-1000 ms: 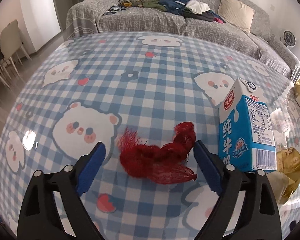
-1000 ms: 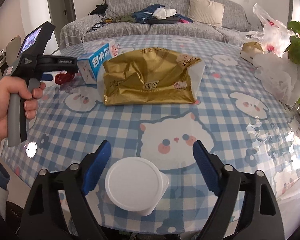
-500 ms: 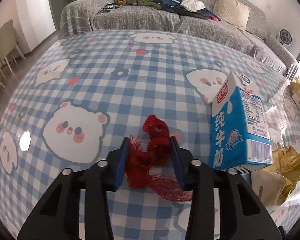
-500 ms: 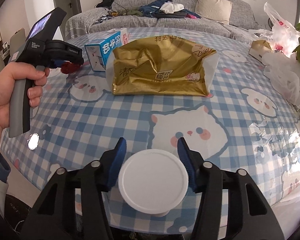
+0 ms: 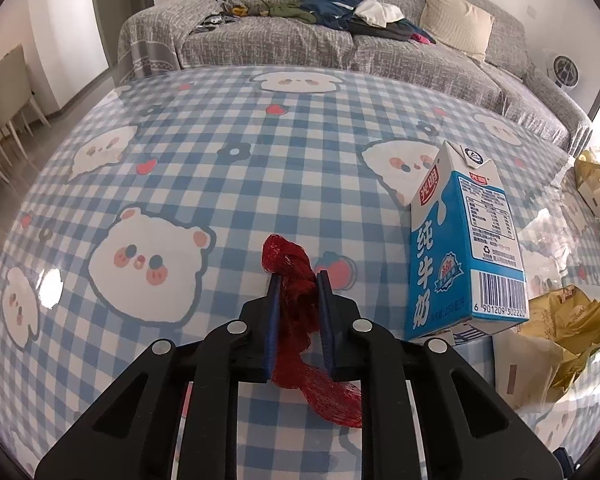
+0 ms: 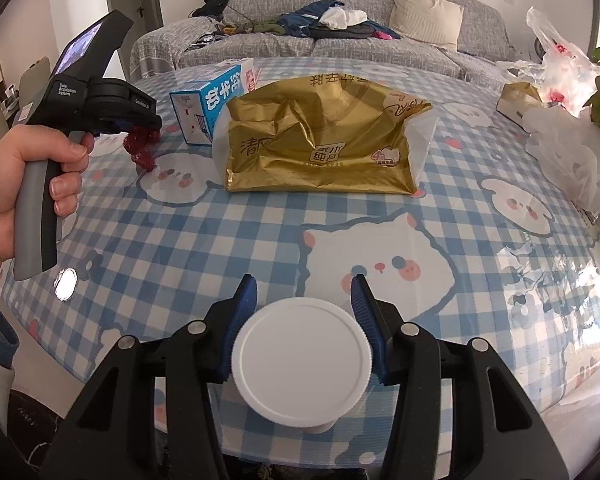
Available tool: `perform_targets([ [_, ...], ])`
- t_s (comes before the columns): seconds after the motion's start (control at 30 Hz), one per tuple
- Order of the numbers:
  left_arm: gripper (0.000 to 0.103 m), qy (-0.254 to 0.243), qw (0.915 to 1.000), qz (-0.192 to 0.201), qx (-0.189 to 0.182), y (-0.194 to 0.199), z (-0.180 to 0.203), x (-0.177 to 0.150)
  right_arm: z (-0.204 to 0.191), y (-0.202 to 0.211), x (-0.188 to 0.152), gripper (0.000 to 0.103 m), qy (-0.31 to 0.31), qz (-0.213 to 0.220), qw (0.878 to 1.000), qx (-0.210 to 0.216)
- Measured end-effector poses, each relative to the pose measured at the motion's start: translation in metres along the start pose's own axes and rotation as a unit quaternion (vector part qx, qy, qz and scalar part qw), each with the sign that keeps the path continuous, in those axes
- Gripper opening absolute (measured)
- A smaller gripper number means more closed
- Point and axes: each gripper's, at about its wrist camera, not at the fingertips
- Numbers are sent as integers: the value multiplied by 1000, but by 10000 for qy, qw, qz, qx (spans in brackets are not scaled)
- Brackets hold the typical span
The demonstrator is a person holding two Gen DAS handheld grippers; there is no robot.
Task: Collect trash
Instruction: 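Carry the red mesh net and white cup off the table to the bin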
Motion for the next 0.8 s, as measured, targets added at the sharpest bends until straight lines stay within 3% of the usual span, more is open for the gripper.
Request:
perform_targets([
  [0.4,13,-16,10000,7,-25,24,-5,-8,-3,13,1,47,-4,113,9999,-9],
  [0.8,13,-140,9999,94,-20,74,-3,-34,-11,49,-7,47,49,367,9993,-41],
])
Point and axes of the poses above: each gripper's, at about its wrist camera, not at the fingertips, and y roughly against the way its jaws point, z to its right, x to its top, and after that the axes turned 2 degrees about y, right-handed
